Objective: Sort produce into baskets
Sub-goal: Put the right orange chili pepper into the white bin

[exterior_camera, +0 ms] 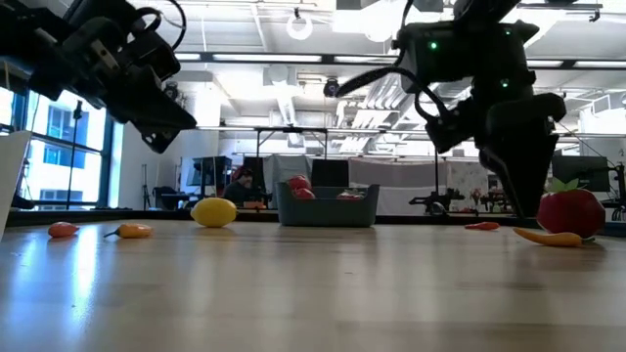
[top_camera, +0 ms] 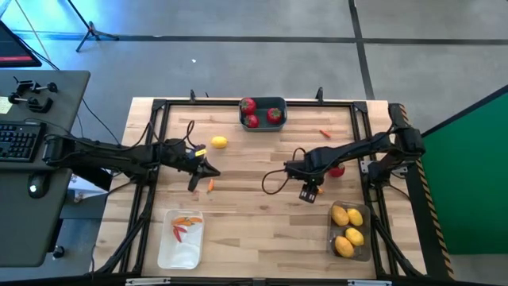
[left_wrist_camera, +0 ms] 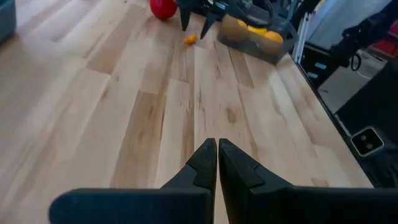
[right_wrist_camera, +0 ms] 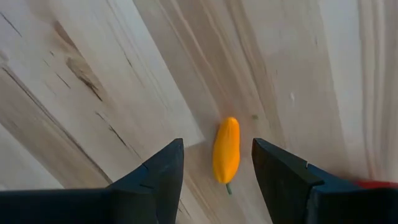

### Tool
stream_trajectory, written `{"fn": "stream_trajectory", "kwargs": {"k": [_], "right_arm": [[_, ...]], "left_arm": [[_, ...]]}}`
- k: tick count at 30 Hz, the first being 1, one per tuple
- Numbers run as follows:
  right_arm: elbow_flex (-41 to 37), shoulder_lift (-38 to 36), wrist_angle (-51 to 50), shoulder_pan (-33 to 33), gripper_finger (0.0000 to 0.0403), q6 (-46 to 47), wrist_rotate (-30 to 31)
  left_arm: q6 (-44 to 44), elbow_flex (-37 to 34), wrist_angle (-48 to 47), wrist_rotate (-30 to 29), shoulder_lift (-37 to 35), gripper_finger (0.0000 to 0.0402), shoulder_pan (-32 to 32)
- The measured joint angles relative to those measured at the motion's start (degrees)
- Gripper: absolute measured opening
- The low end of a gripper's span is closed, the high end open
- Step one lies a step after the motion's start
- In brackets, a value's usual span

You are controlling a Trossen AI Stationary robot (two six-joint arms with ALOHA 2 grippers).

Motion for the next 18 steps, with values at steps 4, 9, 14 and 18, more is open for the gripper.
{"fn": "stream_trajectory", "kwargs": {"k": [4,9,14,18], "right_arm": [[-1.3,0.4,0.1,0.0,0.0177,0.1,-0.3],[-3.5,0.4,1.6,0.0,0.0138,0.0,-0.5],[-6.0,0.4,5.8,0.0,0.0107,-1.5,0.7],[-6.8,0.5,6.4,-0.2,0.0103,-2.6,2.1]], "left_arm": [[0.4,-2.3,4.1,0.0,0.0,0.0003,0.0],[0.5,-4.3,9.9,-0.1,0.0,0.0003,0.0],[0.9,-4.4,9.9,-0.5,0.0,0.0003,0.0],[0.9,-4.4,9.9,-0.6,0.0,0.0003,0.0]]}}
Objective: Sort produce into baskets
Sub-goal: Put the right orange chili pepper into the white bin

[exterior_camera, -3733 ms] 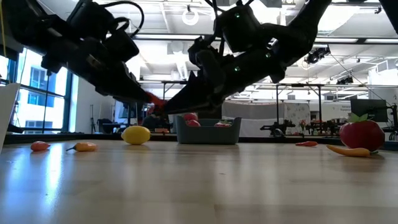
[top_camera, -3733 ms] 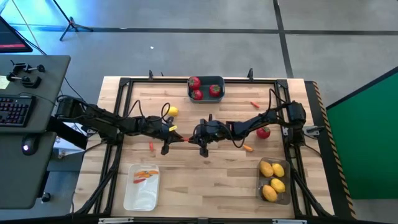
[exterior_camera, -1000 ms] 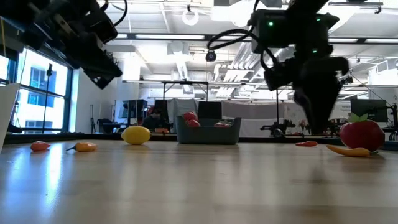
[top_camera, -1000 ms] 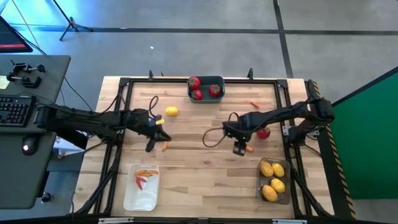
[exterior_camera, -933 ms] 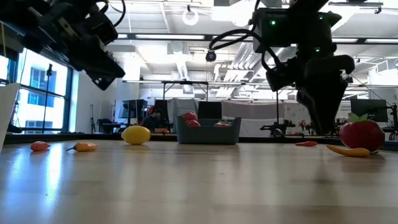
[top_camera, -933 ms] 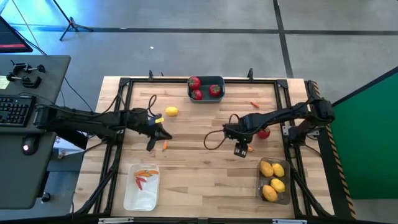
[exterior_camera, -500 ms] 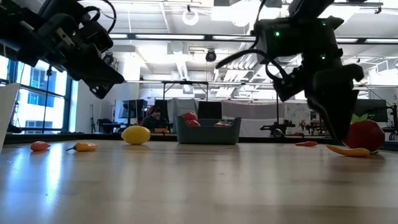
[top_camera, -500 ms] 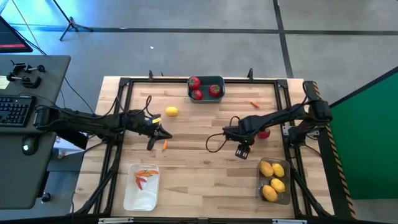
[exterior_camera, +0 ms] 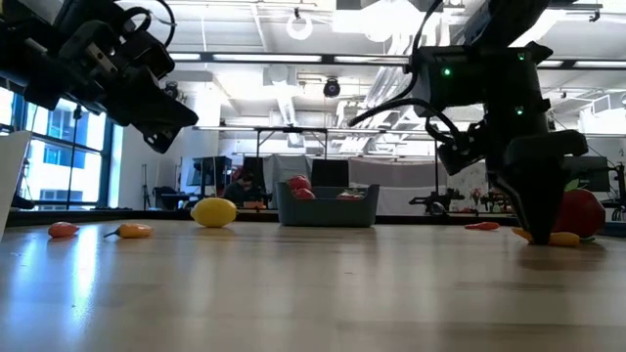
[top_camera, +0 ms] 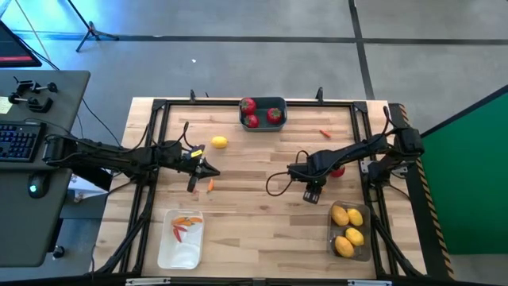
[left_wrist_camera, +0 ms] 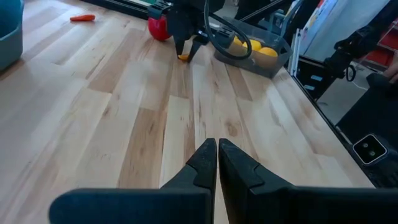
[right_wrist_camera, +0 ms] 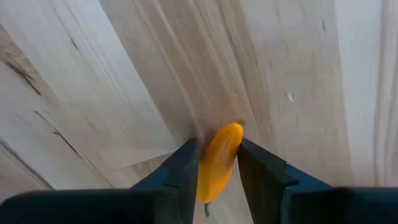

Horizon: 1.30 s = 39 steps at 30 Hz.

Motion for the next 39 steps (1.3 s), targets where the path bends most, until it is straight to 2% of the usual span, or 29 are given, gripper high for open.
{"fn": "stream_trajectory", "kwargs": {"k": [4,9,13,17,21,25,29,35,39], "right_arm": [[-0.1,0.0,1.1,0.0,0.0081,-1.5,-0.1],[0.4,0.0,4.2,-0.4,0.0014,-3.1,-0.3],[1.9,-0.2,9.1,-0.5,0.0014,-5.0,0.1],[1.9,-0.2,21.1,-0.5,0.0005,-8.3,3.0],[1.9,0.0,38.5,-1.5,0.0005,-12.8,5.4],[2.0,0.0,58.8,-2.7,0.0002,-18.3,7.9],[2.0,0.0,75.5,-3.6,0.0002,-23.6,7.5],[2.0,0.0,84.4,-3.9,0.0002,-27.9,7.4],[2.0,0.0,86.9,-3.9,0.0002,-27.9,7.4]], "left_arm": [[0.5,0.0,0.1,-2.0,0.0,0.0003,0.0],[0.0,0.0,1.3,-7.4,0.0,0.0003,0.0],[0.2,-0.1,3.6,-7.9,0.0,0.0003,0.0],[-1.4,-3.6,13.3,-8.1,0.0,0.0003,-0.1],[-1.9,-7.3,22.1,-10.6,0.0,0.0003,-0.1],[-1.3,-7.7,23.1,-14.4,0.0,0.0004,-0.1],[0.0,-6.1,23.0,-15.7,0.0,0.0017,-0.1],[2.0,-1.5,22.5,-16.6,0.9,0.0061,-1.9],[5.3,2.6,21.8,-20.0,5.4,0.0090,-4.2]]}}
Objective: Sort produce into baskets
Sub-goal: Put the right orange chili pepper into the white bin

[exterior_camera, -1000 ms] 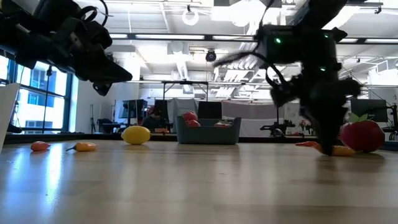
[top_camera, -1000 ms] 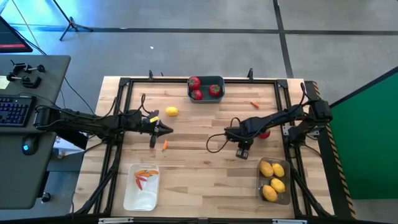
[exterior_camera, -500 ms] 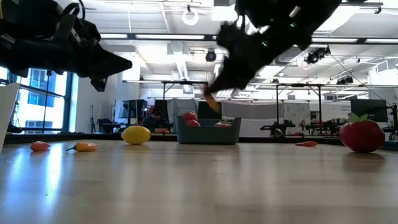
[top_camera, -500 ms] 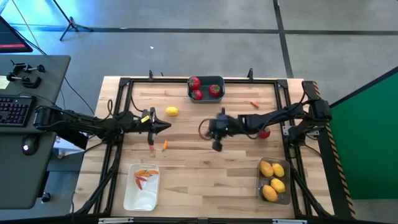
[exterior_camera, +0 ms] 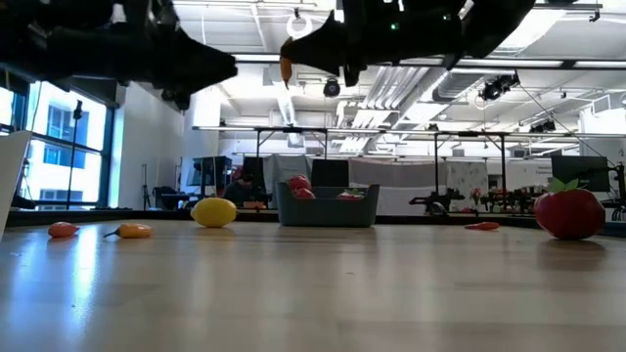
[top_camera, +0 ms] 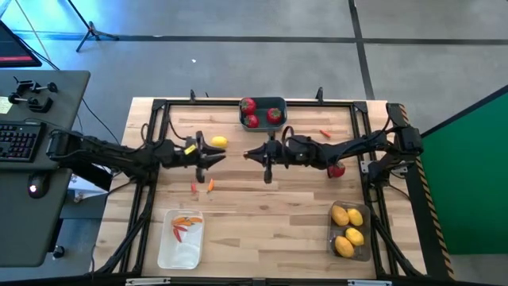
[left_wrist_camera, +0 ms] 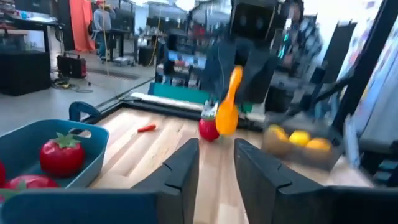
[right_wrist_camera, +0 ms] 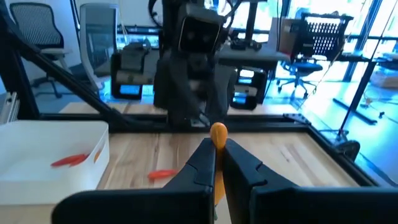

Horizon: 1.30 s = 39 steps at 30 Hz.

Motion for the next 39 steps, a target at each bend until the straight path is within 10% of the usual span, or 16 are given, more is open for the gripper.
{"fn": "stream_trajectory", "kwargs": {"k": [23,39], "right_arm": [[0.0,0.0,1.9,0.3,0.0002,-3.0,-0.2],[0.0,0.0,1.4,0.3,0.0071,-2.1,0.5]], "left_arm": [[5.5,16.5,-2.4,0.7,20.7,0.0111,-1.9],[5.3,17.2,-2.6,1.1,21.6,0.0006,-1.9]]}}
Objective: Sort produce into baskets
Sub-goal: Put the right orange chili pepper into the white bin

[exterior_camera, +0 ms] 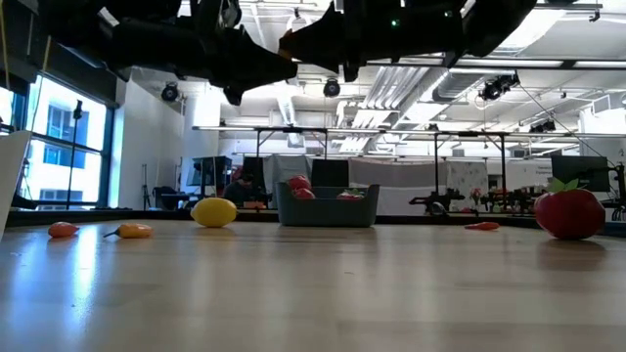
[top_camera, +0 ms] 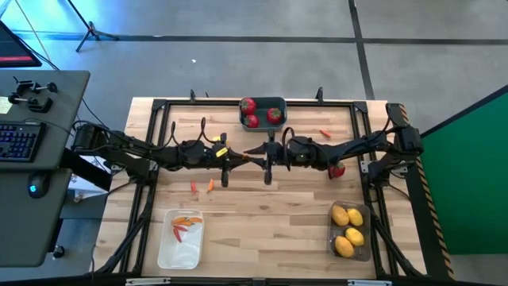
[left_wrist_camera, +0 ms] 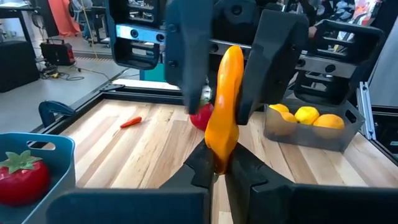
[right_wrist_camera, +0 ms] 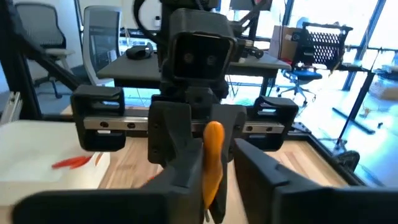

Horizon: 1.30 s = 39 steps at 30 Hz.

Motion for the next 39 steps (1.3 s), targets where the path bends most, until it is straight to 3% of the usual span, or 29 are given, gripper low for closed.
{"fn": "stream_trajectory", "kwargs": {"k": [6,11,18,28,39], "right_arm": [[0.0,-0.1,0.0,0.0,0.0158,3.4,0.5],[0.0,-1.6,-0.6,0.0,0.0194,3.6,1.4],[0.0,-5.4,-7.4,-0.1,0.0199,0.7,5.5],[0.0,-6.0,-12.5,-0.7,0.0199,-0.3,7.4],[0.0,-5.7,-16.5,-2.1,0.0199,2.1,7.5]], "left_arm": [[0.9,0.0,-3.2,0.6,-1.7,0.0006,0.0],[2.6,0.0,-12.2,2.9,-6.3,0.0005,0.0],[0.8,0.0,-29.4,16.0,-16.7,0.0005,-0.7],[-8.8,0.0,-55.3,20.3,-30.1,0.0005,-8.5],[-30.2,0.0,-59.6,24.9,-31.8,0.0005,-24.0]]}}
